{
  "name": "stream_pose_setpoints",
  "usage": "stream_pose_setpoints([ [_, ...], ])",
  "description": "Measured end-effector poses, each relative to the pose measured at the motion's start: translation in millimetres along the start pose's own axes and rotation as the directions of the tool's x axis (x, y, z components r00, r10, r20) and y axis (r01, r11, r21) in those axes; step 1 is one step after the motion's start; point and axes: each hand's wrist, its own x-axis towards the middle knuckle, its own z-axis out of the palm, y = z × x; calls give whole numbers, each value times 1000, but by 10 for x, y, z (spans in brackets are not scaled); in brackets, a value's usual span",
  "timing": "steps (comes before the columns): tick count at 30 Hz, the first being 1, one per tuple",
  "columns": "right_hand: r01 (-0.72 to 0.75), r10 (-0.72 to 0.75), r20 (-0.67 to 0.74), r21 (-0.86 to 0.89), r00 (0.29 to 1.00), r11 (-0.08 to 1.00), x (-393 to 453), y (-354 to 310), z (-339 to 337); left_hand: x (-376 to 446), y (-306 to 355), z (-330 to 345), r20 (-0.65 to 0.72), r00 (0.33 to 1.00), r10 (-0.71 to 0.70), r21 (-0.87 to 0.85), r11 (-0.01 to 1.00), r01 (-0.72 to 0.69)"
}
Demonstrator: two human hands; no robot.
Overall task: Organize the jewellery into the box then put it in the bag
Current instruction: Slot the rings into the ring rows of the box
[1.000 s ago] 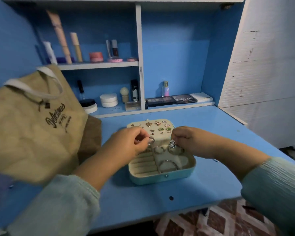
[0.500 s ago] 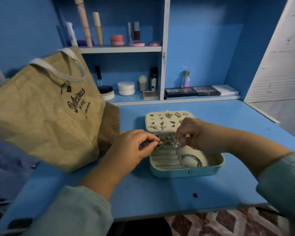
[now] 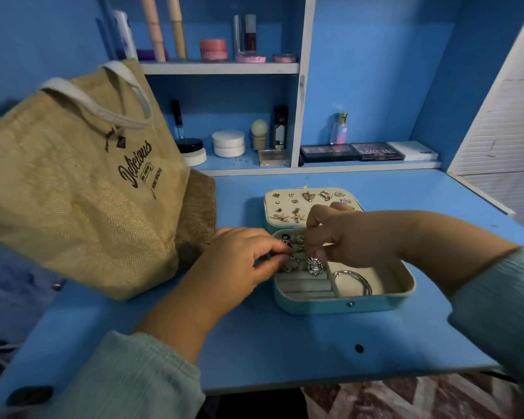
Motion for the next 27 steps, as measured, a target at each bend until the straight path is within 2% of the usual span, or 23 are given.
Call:
stream_pose_setpoints([
  [10, -52, 48, -83, -45, 995, 998, -14, -72, 19, -4, 34, -18, 21, 1000, -5, -20, 1000, 5],
  [16, -80, 76, -261, -5, 962, 997, -85, -78, 146, 0, 64, -19, 34, 999, -41, -47, 998, 43],
  [20, 9, 22, -420, 72, 907, 997, -90, -50, 275, -1, 78, -29, 28, 999, -22, -42, 999, 23],
  [27, 112, -35, -488, 130, 872, 985, -152, -10, 415, -5, 61, -1, 0, 1000, 17, -28, 999, -17],
])
